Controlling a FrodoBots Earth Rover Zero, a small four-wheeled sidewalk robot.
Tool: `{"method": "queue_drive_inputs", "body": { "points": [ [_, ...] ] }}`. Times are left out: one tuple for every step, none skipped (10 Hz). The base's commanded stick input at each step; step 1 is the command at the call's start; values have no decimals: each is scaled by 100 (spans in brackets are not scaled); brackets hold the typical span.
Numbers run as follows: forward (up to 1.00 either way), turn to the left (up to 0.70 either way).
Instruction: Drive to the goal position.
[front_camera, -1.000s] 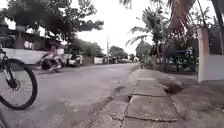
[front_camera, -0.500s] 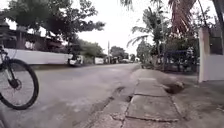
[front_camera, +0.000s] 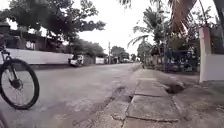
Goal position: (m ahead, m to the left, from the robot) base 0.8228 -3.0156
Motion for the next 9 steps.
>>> {"method": "queue_drive_inputs", "body": {
  "points": [
    [0, 45],
    [0, 45],
    [0, 45],
    [12, 42],
    [53, 31],
    [70, 27],
    [70, 27],
    [70, 27],
    [70, 27]
  ]
}}
